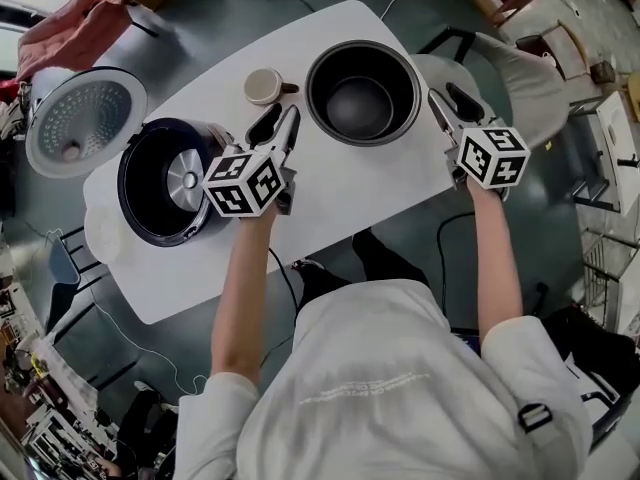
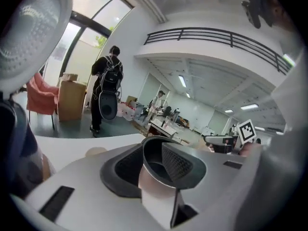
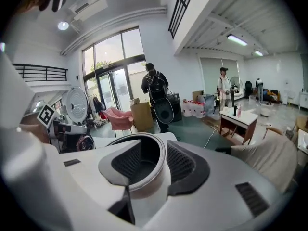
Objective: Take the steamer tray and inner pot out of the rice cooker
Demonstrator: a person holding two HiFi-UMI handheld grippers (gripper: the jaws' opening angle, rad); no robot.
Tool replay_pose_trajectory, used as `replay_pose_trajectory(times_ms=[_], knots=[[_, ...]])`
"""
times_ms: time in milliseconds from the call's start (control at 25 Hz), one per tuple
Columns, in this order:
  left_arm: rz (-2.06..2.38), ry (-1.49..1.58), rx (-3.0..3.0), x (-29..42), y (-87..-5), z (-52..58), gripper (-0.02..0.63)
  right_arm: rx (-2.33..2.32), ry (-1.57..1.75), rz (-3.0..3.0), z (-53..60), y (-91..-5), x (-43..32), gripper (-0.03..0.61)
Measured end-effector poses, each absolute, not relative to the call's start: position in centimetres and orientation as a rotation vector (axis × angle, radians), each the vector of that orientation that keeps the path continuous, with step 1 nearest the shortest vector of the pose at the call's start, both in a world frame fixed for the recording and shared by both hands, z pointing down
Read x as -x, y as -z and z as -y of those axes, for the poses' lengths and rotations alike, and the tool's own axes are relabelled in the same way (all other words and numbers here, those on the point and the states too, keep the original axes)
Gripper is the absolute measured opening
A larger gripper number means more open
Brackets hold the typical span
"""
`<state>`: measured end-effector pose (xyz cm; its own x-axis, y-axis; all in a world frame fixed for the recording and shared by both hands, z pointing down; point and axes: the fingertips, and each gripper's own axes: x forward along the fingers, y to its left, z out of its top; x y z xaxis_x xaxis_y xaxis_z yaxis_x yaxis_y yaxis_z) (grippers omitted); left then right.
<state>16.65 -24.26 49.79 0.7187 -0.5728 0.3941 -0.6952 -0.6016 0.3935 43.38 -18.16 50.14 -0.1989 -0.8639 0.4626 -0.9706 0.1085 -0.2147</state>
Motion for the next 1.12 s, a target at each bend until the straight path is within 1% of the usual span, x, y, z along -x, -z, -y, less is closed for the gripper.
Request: replay_pose_trajectory(times_ms=[160, 480, 640, 760, 880, 1120], knots=[[0.990, -0.327, -2.514, -14.3, -46.4, 23.6, 0.130, -1.850, -0.545, 2.188, 17.6, -46.5, -40.4, 0.143], [1.030, -0.354, -2.676, -8.2, -39.9, 22.8, 0.063, -1.773, -0.337, 2.360, 18.5, -39.2, -32.3, 0.066], [1.099, -0.346, -2.752, -4.1, -36.6, 22.2, 0.038, -1.709, -0.215, 2.425, 19.2, -35.8, -27.8, 0.060], [1.235, -0.398, -2.790, -0.9, -34.9, 22.0, 0.015, -1.622, -0.102, 2.488, 19.8, -33.8, -24.6, 0.048], [1.365, -0.448, -2.774, 2.1, -33.8, 21.8, 0.015, -1.566, -0.041, 2.547, 20.5, -32.1, -22.1, 0.040], [1.491, -0.426, -2.763, 7.5, -31.1, 21.2, 0.015, -1.438, 0.039, 2.651, 21.8, -29.2, -16.0, 0.034]])
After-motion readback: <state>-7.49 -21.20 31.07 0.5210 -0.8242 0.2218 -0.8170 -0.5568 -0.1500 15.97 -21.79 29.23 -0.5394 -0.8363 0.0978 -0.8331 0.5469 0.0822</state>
